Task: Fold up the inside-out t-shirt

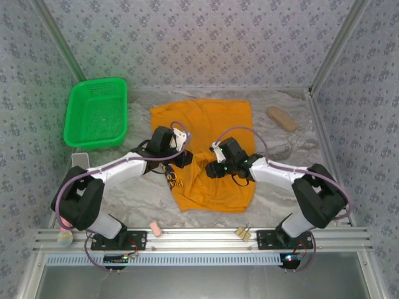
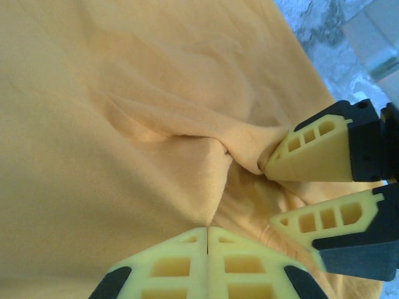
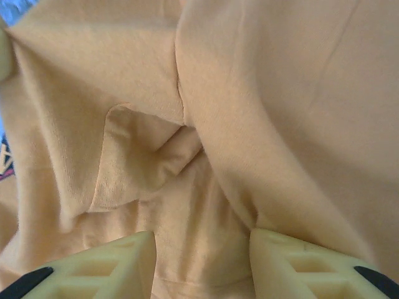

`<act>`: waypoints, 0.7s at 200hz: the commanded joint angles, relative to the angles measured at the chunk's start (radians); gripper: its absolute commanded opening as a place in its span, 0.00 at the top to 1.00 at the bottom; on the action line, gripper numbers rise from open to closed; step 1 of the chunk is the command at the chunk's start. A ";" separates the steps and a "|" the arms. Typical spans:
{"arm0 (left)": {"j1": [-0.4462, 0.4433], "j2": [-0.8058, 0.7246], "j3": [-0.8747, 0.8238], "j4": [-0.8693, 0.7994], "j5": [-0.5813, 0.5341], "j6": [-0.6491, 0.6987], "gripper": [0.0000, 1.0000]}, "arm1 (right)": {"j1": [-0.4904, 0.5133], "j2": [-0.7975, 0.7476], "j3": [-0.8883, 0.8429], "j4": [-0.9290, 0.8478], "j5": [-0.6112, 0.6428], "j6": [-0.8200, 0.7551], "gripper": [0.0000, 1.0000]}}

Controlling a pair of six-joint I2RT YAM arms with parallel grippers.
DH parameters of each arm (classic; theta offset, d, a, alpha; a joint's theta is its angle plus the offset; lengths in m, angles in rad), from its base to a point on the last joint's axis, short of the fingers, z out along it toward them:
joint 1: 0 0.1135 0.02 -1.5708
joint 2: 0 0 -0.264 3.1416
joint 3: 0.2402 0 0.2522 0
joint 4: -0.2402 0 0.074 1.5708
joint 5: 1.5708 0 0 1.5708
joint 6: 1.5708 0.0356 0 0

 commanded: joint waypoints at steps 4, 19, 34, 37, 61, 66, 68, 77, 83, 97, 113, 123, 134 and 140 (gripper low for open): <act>0.030 0.042 -0.022 0.010 0.010 -0.017 1.00 | 0.015 0.065 0.008 0.054 -0.014 0.028 0.52; 0.049 0.040 -0.028 0.029 0.014 -0.025 1.00 | 0.035 0.098 0.032 0.060 0.076 0.031 0.50; 0.059 0.025 -0.023 0.019 0.026 -0.031 1.00 | 0.046 0.123 0.083 0.037 0.112 0.054 0.51; 0.060 0.023 -0.021 0.015 0.028 -0.031 1.00 | 0.047 0.125 0.095 0.031 0.119 0.063 0.52; 0.069 -0.012 -0.044 0.014 0.002 -0.041 1.00 | 0.072 0.117 0.121 0.077 0.171 0.124 0.60; 0.073 -0.014 -0.049 0.018 -0.001 -0.047 1.00 | 0.074 0.125 0.129 0.077 0.191 0.137 0.62; 0.076 -0.017 -0.051 0.018 -0.002 -0.050 1.00 | 0.074 0.130 0.132 0.076 0.202 0.142 0.63; 0.087 -0.020 -0.056 0.019 0.007 -0.055 1.00 | 0.074 0.156 0.151 0.068 0.229 0.153 0.63; 0.095 -0.022 -0.057 0.016 0.016 -0.060 1.00 | 0.073 0.177 0.167 0.054 0.247 0.155 0.61; 0.107 -0.026 -0.060 0.021 0.029 -0.066 1.00 | 0.081 0.220 0.191 0.039 0.325 0.164 0.55; 0.119 -0.023 -0.065 0.036 0.039 -0.066 1.00 | 0.083 0.260 0.199 0.041 0.364 0.158 0.56; 0.133 -0.018 -0.060 0.029 0.043 -0.069 1.00 | 0.084 0.284 0.205 0.031 0.378 0.160 0.57; 0.150 -0.018 -0.057 0.020 0.042 -0.076 1.00 | 0.084 0.300 0.215 0.007 0.382 0.162 0.62; 0.161 -0.022 -0.059 0.020 0.040 -0.080 1.00 | 0.083 0.299 0.215 -0.001 0.374 0.165 0.68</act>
